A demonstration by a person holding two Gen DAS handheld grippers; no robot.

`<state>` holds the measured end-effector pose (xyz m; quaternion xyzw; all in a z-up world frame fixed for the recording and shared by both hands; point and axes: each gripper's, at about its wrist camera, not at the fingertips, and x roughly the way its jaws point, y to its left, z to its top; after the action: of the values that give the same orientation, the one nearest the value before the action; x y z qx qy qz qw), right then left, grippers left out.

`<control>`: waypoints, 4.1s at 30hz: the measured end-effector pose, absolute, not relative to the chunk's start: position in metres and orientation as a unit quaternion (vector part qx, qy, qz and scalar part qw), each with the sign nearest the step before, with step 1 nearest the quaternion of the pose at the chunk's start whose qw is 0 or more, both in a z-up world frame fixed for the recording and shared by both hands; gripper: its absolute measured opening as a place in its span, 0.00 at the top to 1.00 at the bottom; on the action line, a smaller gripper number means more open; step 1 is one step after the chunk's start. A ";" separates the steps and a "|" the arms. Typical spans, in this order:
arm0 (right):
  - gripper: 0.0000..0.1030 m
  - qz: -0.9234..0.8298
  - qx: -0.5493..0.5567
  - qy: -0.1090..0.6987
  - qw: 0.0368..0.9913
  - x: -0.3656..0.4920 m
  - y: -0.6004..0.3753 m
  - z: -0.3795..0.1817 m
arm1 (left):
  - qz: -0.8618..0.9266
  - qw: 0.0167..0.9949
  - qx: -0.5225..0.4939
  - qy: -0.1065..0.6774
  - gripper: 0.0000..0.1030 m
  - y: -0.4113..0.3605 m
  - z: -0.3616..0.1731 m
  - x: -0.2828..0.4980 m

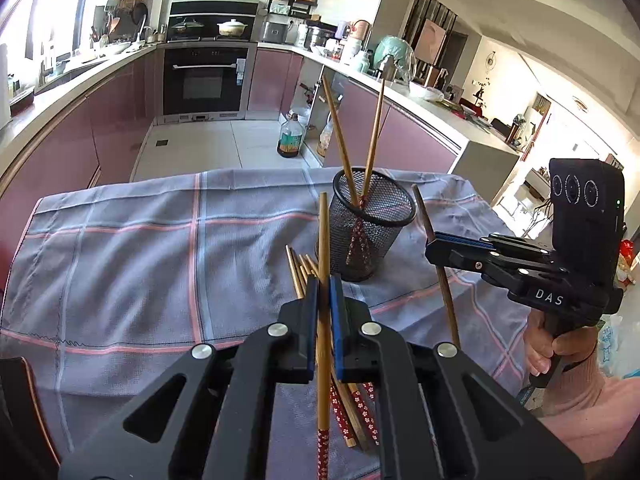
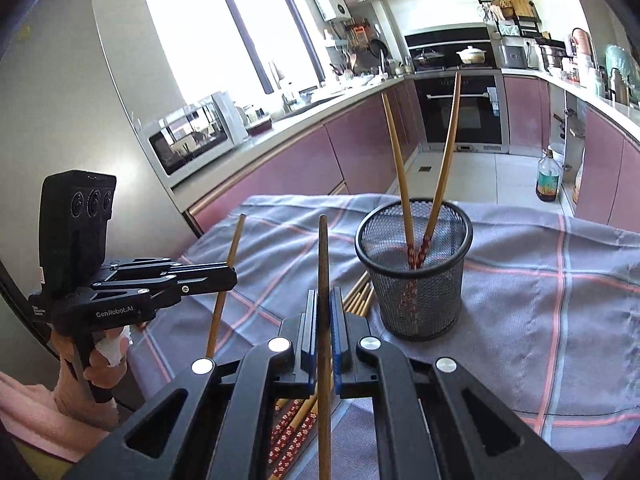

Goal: Organize utensils
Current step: 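Lift the two chopsticks upright with both grippers, then move both chopsticks over the mesh cup and lower them inside, then open both grippers to release the chopsticks and pull back from the cup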

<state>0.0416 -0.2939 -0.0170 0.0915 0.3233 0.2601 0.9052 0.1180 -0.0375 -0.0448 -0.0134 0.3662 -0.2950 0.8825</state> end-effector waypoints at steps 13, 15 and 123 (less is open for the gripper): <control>0.95 0.266 0.099 0.259 0.923 0.024 -0.313 0.015 | -0.319 0.898 -0.049 0.301 0.94 -0.013 0.006 0.092; 0.95 0.264 0.099 0.247 0.927 0.021 -0.314 0.021 | -0.320 0.900 -0.056 0.290 0.94 -0.012 0.013 0.090; 0.56 0.254 0.048 0.343 0.903 0.056 -0.278 -0.038 | -0.160 0.941 0.022 0.297 0.50 -0.066 -0.025 0.128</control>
<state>0.0561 -0.2776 -0.0380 0.0480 0.3434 0.2543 0.9028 0.1279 -0.0660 -0.0250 0.0222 0.2970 -0.1596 0.9412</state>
